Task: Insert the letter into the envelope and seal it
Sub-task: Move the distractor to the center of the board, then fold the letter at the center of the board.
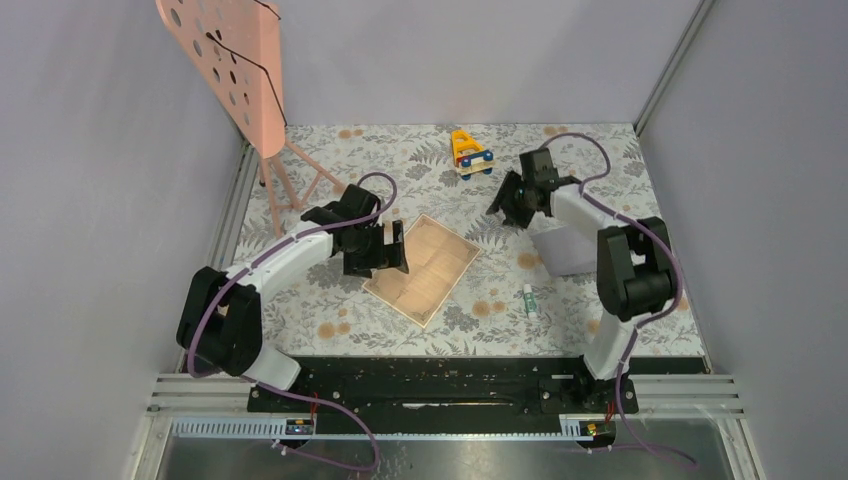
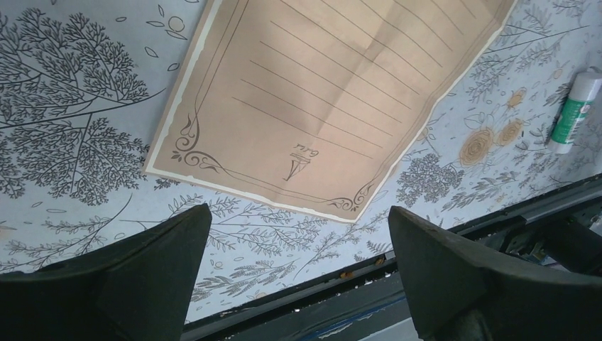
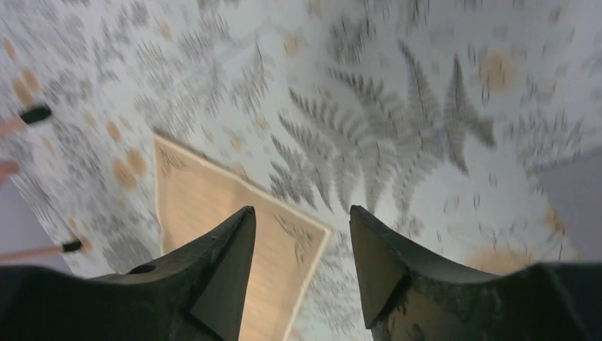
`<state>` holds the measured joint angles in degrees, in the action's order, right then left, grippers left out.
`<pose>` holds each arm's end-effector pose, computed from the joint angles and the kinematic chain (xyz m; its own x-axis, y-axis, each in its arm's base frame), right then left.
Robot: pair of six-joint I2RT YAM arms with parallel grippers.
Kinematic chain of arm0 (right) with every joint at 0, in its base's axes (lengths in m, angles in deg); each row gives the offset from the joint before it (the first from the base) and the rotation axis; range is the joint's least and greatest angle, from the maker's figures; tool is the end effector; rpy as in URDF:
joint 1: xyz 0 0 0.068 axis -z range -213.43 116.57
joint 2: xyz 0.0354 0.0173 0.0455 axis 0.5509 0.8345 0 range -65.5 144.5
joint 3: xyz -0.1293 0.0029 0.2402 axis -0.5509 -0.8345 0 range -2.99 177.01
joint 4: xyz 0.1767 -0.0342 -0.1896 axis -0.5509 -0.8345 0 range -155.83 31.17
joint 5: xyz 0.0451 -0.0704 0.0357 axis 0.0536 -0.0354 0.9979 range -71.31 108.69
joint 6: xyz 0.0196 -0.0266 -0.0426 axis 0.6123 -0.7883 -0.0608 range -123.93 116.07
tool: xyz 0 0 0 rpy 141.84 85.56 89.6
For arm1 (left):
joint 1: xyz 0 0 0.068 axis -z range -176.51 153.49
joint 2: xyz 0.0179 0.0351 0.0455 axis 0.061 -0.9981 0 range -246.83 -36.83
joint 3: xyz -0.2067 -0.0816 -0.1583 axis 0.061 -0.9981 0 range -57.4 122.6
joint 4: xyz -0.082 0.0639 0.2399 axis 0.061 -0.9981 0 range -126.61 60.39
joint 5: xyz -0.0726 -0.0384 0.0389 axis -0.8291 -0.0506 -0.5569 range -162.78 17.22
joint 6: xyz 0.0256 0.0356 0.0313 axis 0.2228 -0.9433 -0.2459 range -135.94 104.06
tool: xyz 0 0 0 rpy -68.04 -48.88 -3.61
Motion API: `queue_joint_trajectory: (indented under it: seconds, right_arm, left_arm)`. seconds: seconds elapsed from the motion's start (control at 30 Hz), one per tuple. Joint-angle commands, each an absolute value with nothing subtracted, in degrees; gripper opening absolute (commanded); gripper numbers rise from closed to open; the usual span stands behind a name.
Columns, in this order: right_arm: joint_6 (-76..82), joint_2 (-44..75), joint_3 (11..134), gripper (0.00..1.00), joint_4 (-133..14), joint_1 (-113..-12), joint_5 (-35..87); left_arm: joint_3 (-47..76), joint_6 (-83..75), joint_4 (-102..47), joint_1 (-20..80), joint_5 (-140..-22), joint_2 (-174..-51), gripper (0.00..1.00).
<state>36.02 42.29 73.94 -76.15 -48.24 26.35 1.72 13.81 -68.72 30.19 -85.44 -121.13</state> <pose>0.3995 0.1106 0.2093 -0.7702 0.4546 -0.4474 0.2025 0.8394 0.5043 0.2539 -0.1364 0.2284 -0.9585 -0.0600 -0.2786 0.0548 0.9206 -0.3867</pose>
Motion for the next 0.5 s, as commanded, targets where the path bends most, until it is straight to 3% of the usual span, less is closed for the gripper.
queue_joint_trajectory:
  seconds: [0.0, 0.1, 0.47]
  right_arm:
    - [34.2, 34.4, 63.6, 0.62, -72.6, -50.9, 31.0]
    - [37.5, 32.4, 57.5, 0.67, -69.3, -52.1, 34.9]
    - [51.9, 31.7, 42.3, 0.69, -51.7, -53.6, 41.5]
  left_arm:
    - [2.7, 13.0, -66.2, 30.6, -86.7, -123.9, 0.99]
    - [2.7, 14.2, -64.6, 32.0, -87.6, -124.9, 0.99]
    - [-3.3, 24.6, -48.2, 33.4, -92.1, -132.3, 0.99]
